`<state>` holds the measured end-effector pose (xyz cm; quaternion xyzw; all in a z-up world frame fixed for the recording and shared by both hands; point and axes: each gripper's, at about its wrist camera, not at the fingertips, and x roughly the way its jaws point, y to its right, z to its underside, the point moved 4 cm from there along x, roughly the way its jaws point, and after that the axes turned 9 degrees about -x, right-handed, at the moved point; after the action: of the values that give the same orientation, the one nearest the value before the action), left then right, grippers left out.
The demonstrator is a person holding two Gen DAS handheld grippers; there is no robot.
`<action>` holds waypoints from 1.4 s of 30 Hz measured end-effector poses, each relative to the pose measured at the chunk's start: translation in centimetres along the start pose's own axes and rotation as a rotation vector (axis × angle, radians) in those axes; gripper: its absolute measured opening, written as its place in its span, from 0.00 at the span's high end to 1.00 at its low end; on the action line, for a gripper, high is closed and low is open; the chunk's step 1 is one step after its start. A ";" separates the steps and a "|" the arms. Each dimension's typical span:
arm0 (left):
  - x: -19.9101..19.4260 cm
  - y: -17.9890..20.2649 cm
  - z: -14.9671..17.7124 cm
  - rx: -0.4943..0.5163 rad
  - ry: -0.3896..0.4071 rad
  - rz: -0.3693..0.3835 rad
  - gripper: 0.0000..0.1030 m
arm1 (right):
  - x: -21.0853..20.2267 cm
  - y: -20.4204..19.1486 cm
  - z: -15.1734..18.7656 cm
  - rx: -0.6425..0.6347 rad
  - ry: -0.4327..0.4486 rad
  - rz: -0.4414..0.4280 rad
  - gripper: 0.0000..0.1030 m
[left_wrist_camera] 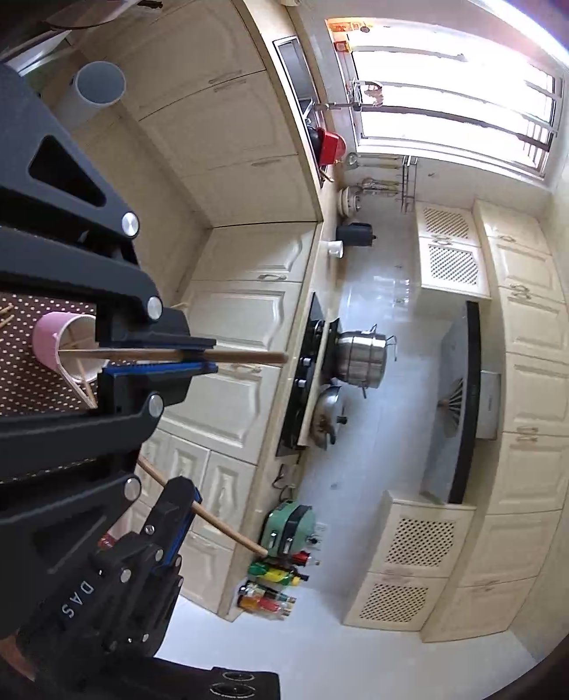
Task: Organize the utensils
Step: 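Raise the held chopsticks upright and carry both grippers above the pink cup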
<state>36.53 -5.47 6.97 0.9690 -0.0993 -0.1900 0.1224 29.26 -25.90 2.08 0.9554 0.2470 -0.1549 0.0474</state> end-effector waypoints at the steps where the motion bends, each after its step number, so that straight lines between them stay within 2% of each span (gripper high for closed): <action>1: 0.1 -0.2 0.0 -0.007 0.006 0.000 0.94 | 0.0 0.2 0.0 0.002 0.008 0.009 0.94; 6: 1.7 -1.3 0.8 -0.044 0.030 -0.013 0.94 | 0.9 0.6 0.5 0.001 0.028 0.052 0.94; 16: 5.1 -2.6 5.2 -0.009 -0.070 -0.028 0.94 | 3.1 1.3 4.2 0.026 -0.036 0.045 0.94; 30: 5.8 -3.7 9.0 0.044 -0.120 -0.042 0.94 | 3.9 0.5 7.3 0.030 -0.082 0.045 0.94; 42: 6.1 -4.2 10.1 0.043 -0.135 -0.057 0.94 | 5.3 0.7 9.3 0.050 -0.128 0.046 0.93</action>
<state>38.78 -4.94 -5.34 0.9589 -0.0839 -0.2559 0.0891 31.45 -25.69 -8.45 0.9498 0.2177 -0.2207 0.0430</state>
